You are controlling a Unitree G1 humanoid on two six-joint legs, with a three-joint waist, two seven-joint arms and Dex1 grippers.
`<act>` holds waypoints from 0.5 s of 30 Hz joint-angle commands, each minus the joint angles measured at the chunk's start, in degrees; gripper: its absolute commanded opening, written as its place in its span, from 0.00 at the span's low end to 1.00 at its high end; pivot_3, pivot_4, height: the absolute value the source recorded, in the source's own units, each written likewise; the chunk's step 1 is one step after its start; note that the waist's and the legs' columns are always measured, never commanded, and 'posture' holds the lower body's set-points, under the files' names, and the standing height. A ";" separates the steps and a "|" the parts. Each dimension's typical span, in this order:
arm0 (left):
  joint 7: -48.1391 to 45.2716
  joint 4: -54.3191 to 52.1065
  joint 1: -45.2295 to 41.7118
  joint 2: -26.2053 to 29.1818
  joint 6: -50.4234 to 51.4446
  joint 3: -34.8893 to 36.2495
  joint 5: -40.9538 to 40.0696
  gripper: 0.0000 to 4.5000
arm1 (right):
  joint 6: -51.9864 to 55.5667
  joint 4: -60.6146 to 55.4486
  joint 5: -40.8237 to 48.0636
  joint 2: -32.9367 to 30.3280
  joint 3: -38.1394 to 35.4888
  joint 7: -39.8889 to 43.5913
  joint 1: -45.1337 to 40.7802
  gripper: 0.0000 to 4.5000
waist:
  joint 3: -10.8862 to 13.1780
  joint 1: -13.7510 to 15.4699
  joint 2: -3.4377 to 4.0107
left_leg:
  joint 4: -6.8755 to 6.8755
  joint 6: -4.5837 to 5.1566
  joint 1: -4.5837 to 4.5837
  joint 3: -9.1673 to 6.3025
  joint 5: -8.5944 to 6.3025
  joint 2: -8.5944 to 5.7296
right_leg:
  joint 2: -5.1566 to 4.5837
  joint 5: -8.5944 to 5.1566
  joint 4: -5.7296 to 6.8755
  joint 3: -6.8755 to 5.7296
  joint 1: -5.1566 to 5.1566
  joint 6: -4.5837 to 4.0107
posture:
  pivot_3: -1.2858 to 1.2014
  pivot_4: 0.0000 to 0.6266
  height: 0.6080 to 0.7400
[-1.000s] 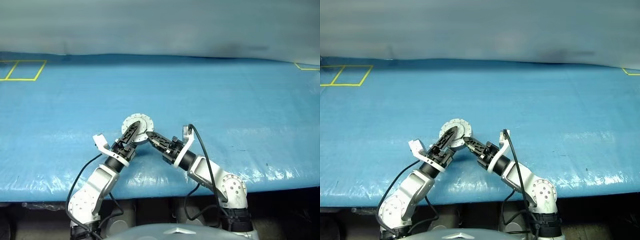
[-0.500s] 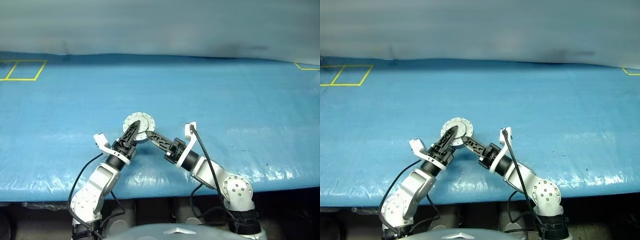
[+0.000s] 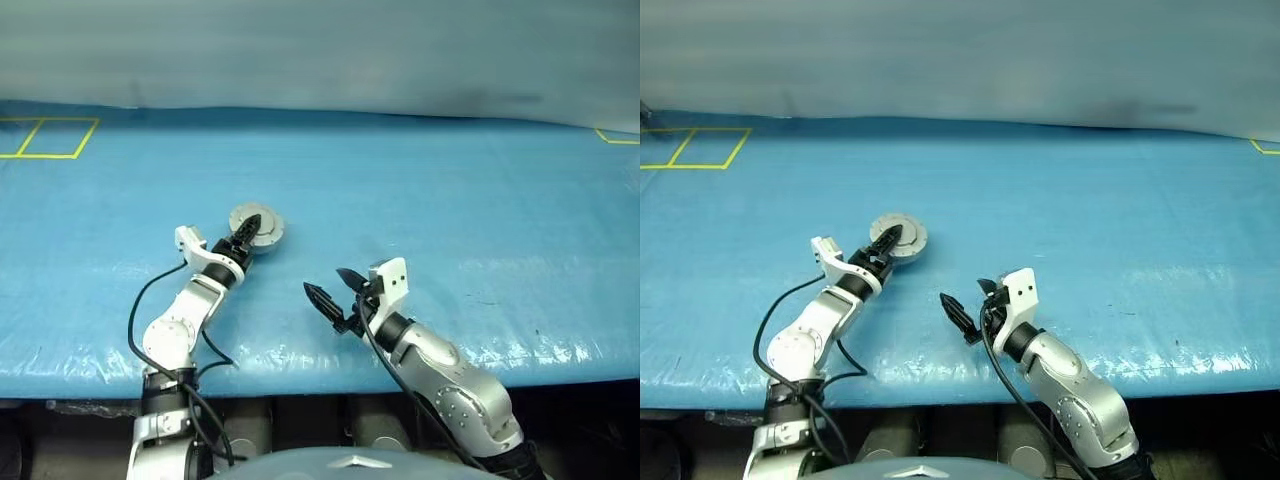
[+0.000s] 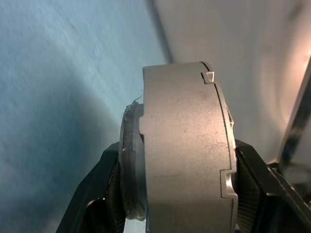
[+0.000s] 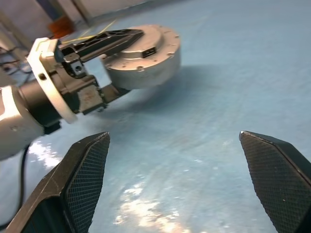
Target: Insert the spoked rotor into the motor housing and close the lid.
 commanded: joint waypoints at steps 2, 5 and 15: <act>-4.75 8.88 -9.23 2.30 -1.24 1.48 5.87 0.55 | -9.68 1.94 -10.80 -0.72 0.36 1.56 0.99 1.00 | 0.02 0.13 -0.04 | 0.00 0.00 0.00 0.00 0.00 -0.03 | -0.01 0.03 -0.02 0.02 0.02 0.06 | 0.52 0.24 1.00; -8.60 18.02 -16.00 3.72 -3.58 2.87 10.34 0.55 | -14.58 4.55 -17.71 -1.76 0.60 1.60 1.18 1.00 | 0.07 0.28 -0.12 | 0.06 0.00 -0.01 -0.01 0.01 -0.06 | 0.00 0.07 -0.02 0.01 0.06 0.13 | 0.52 0.24 1.00; -18.98 48.55 -36.36 8.21 -16.01 7.07 23.80 0.55 | -16.74 8.65 -22.65 1.83 -0.14 1.64 2.78 1.00 | 0.17 -0.17 -0.29 | 0.05 -0.01 -0.02 -0.01 0.01 -0.04 | 0.01 0.22 -0.03 0.03 0.05 0.36 | 0.52 0.24 1.00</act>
